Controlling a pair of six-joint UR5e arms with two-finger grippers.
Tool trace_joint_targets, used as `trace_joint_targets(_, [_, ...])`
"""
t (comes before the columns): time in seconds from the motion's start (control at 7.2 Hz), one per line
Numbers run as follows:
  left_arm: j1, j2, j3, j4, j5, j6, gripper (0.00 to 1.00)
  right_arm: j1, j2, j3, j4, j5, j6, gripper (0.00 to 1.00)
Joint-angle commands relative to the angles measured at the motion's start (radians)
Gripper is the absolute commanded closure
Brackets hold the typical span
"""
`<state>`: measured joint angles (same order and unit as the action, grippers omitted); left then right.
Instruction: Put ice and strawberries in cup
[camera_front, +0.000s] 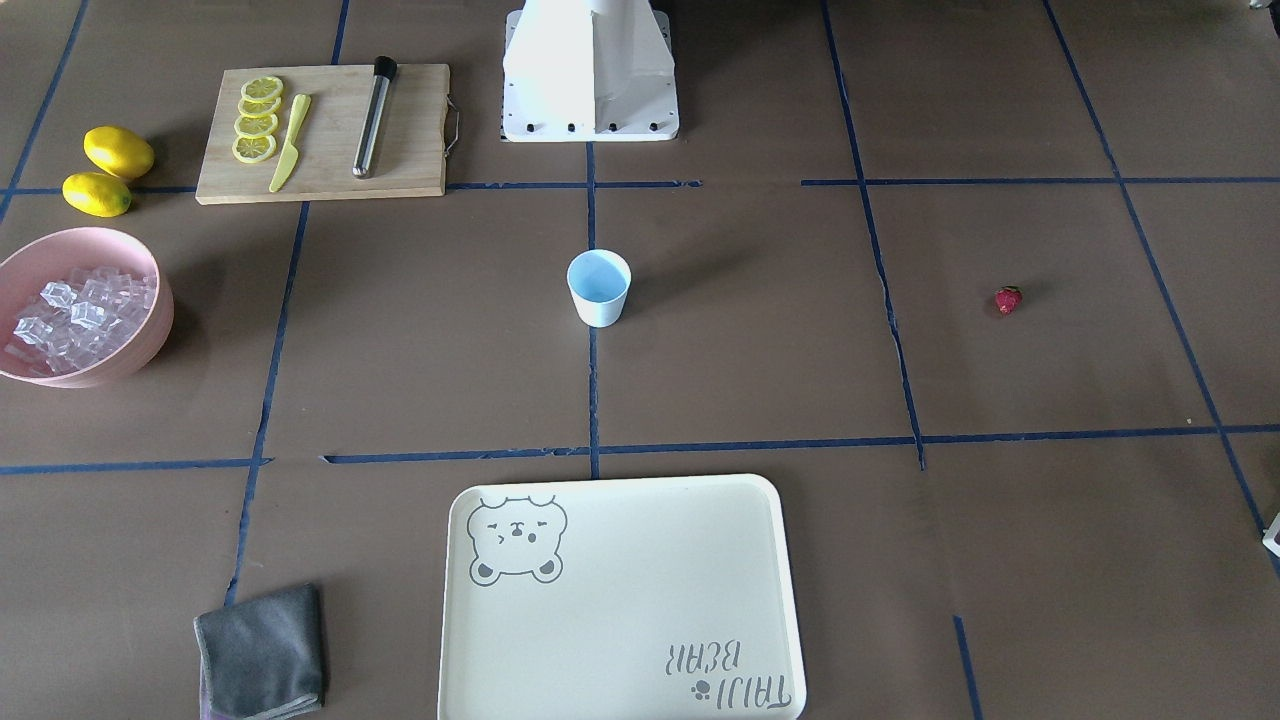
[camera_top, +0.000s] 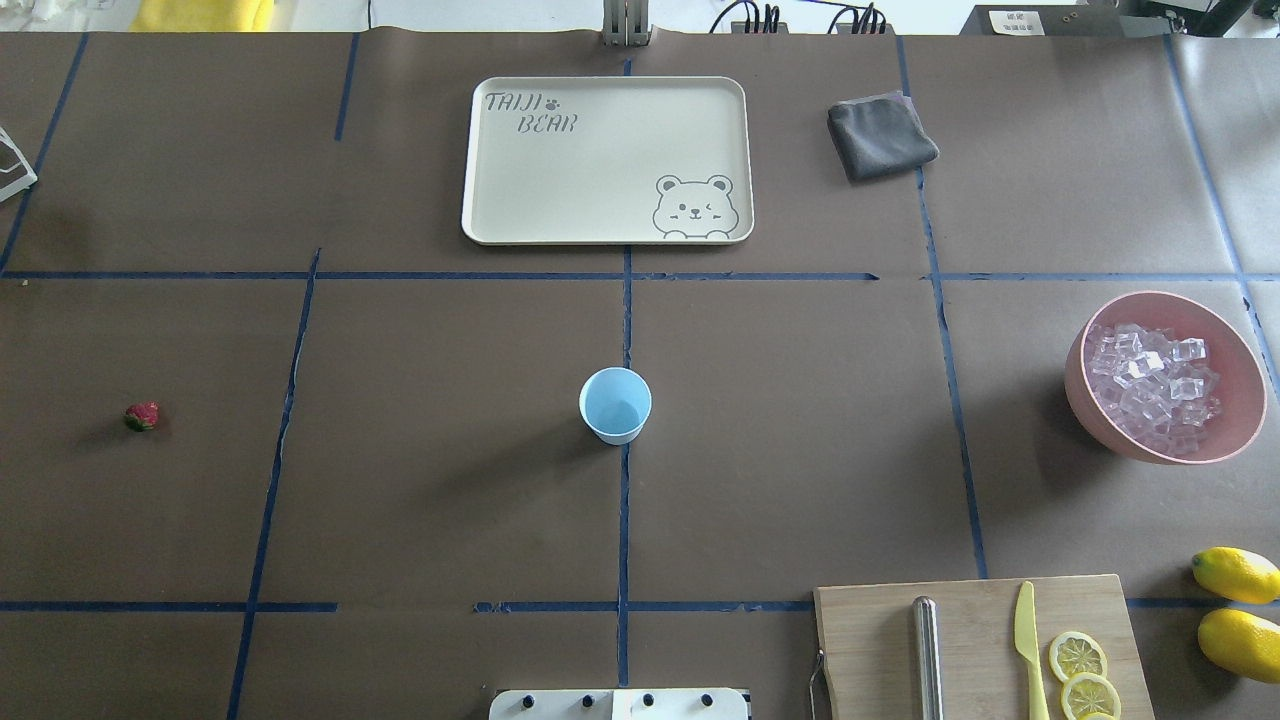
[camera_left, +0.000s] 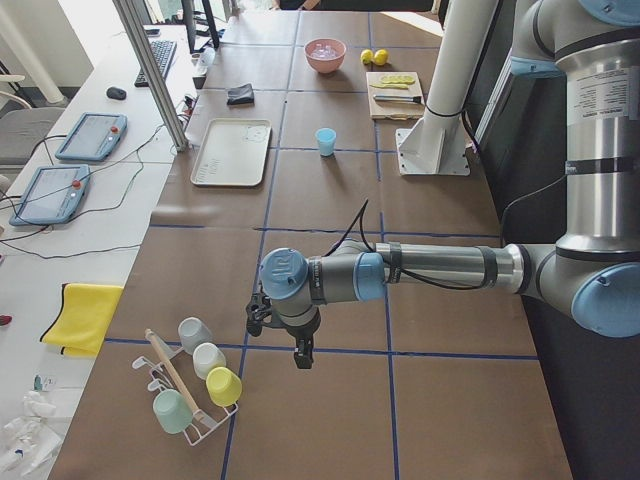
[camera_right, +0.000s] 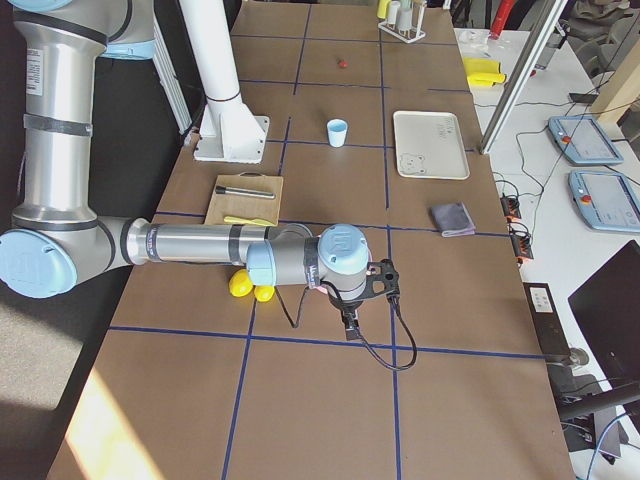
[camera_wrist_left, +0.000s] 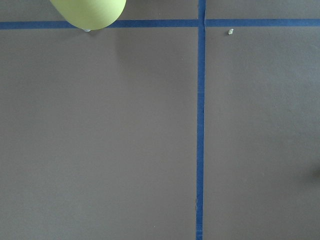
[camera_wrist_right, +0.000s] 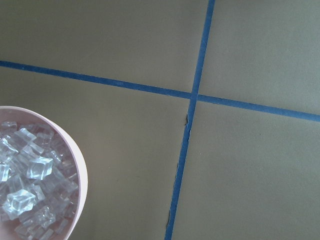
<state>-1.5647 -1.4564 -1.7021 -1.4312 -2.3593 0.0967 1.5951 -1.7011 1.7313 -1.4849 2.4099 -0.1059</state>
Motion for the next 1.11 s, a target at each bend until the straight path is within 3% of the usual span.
trace_joint_targets(0.0, [0.000, -0.002, -0.004, 0.000, 0.000, 0.000, 0.00, 0.000, 0.000, -0.001, 0.000, 0.000, 0.002, 0.00])
trace_joint_targets(0.42, [0.000, -0.010, -0.005, 0.000, -0.002, -0.009, 0.00, -0.001, 0.012, 0.017, 0.006, 0.003, 0.015, 0.00])
trace_joint_targets(0.69, [0.000, -0.010, -0.007, 0.000, -0.005, -0.011, 0.00, -0.015, 0.062, 0.100, 0.006, -0.004, 0.034, 0.00])
trace_joint_targets(0.97, [0.000, -0.010, -0.008, 0.000, -0.006, -0.011, 0.00, -0.064, 0.054, 0.106, 0.008, 0.059, 0.067, 0.00])
